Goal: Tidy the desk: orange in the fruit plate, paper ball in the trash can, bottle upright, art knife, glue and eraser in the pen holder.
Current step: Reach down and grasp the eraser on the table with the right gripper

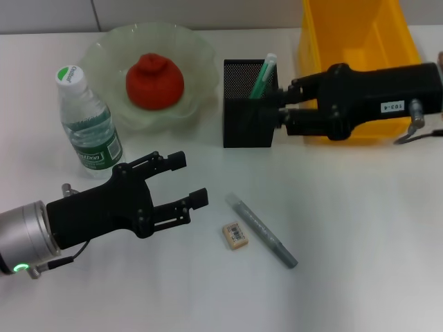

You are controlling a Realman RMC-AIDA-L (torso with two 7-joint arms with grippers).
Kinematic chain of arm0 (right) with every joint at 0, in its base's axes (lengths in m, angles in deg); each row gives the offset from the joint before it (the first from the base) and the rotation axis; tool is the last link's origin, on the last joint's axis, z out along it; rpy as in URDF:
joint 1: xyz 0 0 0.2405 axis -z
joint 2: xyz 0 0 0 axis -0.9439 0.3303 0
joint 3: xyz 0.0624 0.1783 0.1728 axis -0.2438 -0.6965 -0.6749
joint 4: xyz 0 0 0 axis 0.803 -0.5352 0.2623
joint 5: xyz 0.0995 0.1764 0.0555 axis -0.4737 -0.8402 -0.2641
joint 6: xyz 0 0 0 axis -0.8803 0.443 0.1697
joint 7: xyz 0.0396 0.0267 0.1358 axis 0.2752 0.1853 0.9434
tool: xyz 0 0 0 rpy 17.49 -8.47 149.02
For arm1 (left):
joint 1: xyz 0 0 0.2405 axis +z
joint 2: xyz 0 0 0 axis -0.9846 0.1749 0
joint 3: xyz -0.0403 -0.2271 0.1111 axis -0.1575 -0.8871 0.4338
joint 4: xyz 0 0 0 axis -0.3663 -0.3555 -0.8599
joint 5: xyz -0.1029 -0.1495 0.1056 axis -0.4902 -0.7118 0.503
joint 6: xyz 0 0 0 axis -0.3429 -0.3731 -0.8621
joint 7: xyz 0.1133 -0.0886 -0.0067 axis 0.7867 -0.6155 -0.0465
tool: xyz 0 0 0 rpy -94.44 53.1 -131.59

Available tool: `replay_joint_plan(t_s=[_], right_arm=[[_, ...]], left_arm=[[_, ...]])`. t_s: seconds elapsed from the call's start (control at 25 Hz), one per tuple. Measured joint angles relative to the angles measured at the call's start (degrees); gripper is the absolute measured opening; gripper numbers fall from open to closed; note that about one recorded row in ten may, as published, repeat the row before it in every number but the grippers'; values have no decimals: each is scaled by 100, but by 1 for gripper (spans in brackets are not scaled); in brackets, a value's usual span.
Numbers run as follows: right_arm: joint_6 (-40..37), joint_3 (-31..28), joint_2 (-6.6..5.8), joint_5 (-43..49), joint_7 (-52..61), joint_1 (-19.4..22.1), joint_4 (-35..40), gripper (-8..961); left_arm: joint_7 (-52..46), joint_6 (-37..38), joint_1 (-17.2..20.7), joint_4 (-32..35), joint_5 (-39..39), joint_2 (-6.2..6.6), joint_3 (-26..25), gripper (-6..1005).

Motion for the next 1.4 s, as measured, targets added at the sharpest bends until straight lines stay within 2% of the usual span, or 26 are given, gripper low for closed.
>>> replay_joint_plan(t_s=[0.08, 0.12, 0.24, 0.28, 0.32, 0.48, 0.6, 0.84, 0.88, 0.96, 1.08, 1.12, 1.24, 1.4], right_arm=[[-369, -2, -20, 755, 721, -288, 739, 367], [-369, -2, -20, 755, 721, -288, 739, 367], [-835, 33, -61, 1371, 1284, -649, 1250, 366], [-1173, 49, -90, 1708, 1528, -920, 1417, 366], [-1173, 49, -90, 1708, 1528, -920, 1417, 366], [-1982, 75, -111, 2265, 1621, -1618, 1361, 367], [-2157, 161, -96, 2334, 1506, -1782, 1265, 366], [-1888, 816, -13, 2549, 1369, -1908, 1226, 443], [-1738, 1249, 10, 2849, 1371, -2003, 1207, 458], [-1677, 1455, 17, 2993, 1370, -2047, 1184, 492], [-1380, 2329, 48, 3305, 1370, -2190, 1067, 542], [-1380, 2329, 48, 3305, 1370, -2190, 1067, 559], [-1136, 2884, 61, 3305, 1313, -2286, 1039, 610], [-1008, 3206, 68, 3289, 1276, -2338, 993, 611]], left_arm=[[1, 16, 38, 6, -30, 0, 0, 799], [1, 16, 38, 6, -30, 0, 0, 799], [6, 22, 71, 0, -59, 5, 0, 799], [7, 27, 95, 15, -61, 7, 0, 799], [7, 27, 95, 15, -61, 7, 0, 799], [9, 32, 104, 30, -66, 8, 0, 799], [10, 35, 105, 31, -71, 11, 0, 800], [8, 41, 117, 43, -73, 26, -1, 800], [14, 41, 120, 44, -73, 26, -31, 800], [16, 41, 121, 44, -72, 27, -50, 800], [16, 41, 123, 44, -72, 24, -115, 800], [16, 41, 123, 44, -72, 24, -115, 800], [18, 41, 130, 30, -72, 19, -119, 800], [20, 40, 149, 36, -71, 18, -121, 800]])
